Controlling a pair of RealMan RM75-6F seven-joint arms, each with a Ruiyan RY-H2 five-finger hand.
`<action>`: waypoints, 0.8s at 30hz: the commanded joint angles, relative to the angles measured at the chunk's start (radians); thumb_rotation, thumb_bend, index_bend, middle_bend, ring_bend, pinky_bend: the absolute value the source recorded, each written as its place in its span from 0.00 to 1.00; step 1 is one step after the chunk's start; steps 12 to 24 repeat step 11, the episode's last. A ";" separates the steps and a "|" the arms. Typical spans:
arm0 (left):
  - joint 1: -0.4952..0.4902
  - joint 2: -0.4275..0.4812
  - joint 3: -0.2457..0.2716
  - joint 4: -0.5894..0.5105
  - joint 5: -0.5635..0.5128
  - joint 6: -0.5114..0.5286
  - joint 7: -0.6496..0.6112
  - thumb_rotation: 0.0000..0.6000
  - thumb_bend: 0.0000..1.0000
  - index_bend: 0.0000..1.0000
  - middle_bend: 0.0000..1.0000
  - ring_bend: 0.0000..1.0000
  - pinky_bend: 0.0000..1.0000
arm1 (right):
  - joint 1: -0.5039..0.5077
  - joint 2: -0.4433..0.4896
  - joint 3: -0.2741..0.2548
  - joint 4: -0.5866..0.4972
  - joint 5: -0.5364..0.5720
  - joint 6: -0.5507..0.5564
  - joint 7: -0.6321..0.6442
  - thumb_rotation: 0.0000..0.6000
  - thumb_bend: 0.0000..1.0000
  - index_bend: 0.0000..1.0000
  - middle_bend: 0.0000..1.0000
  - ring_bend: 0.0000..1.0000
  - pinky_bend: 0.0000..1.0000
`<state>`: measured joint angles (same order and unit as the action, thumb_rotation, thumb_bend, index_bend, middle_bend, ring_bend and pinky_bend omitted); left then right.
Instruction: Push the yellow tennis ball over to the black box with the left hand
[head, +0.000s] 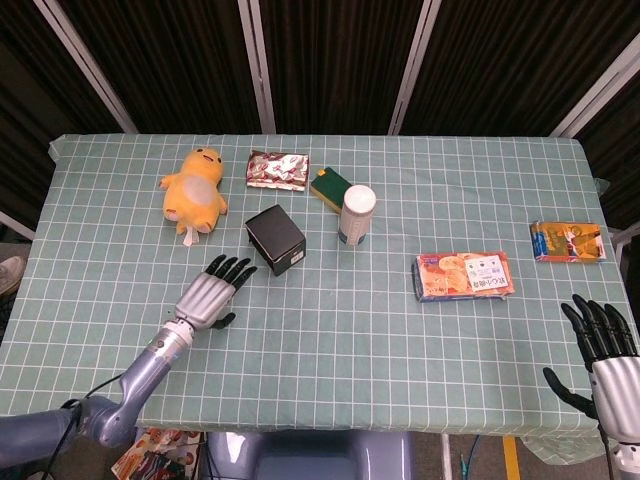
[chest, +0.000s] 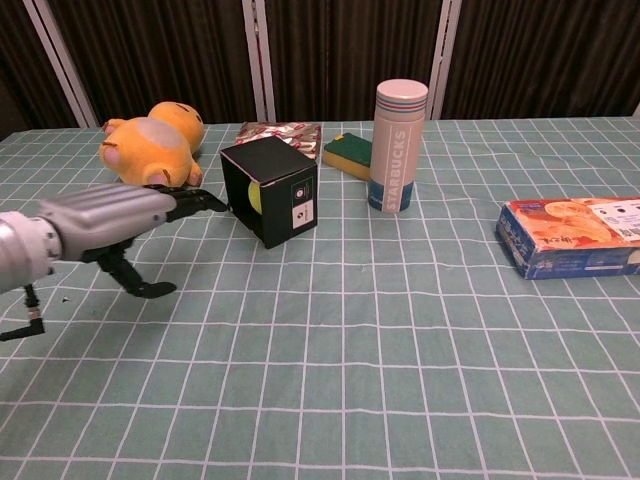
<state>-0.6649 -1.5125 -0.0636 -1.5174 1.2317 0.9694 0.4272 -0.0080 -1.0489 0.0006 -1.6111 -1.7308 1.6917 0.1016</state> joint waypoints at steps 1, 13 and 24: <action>0.142 0.200 0.118 -0.207 0.124 0.180 -0.021 1.00 0.24 0.00 0.00 0.00 0.00 | 0.004 0.017 -0.016 -0.027 0.017 -0.041 0.009 1.00 0.29 0.00 0.00 0.00 0.00; 0.479 0.240 0.268 -0.232 0.305 0.646 0.086 1.00 0.08 0.00 0.00 0.00 0.00 | 0.015 0.018 -0.005 -0.075 0.073 -0.099 -0.055 1.00 0.29 0.00 0.00 0.00 0.00; 0.479 0.240 0.268 -0.232 0.305 0.646 0.086 1.00 0.08 0.00 0.00 0.00 0.00 | 0.015 0.018 -0.005 -0.075 0.073 -0.099 -0.055 1.00 0.29 0.00 0.00 0.00 0.00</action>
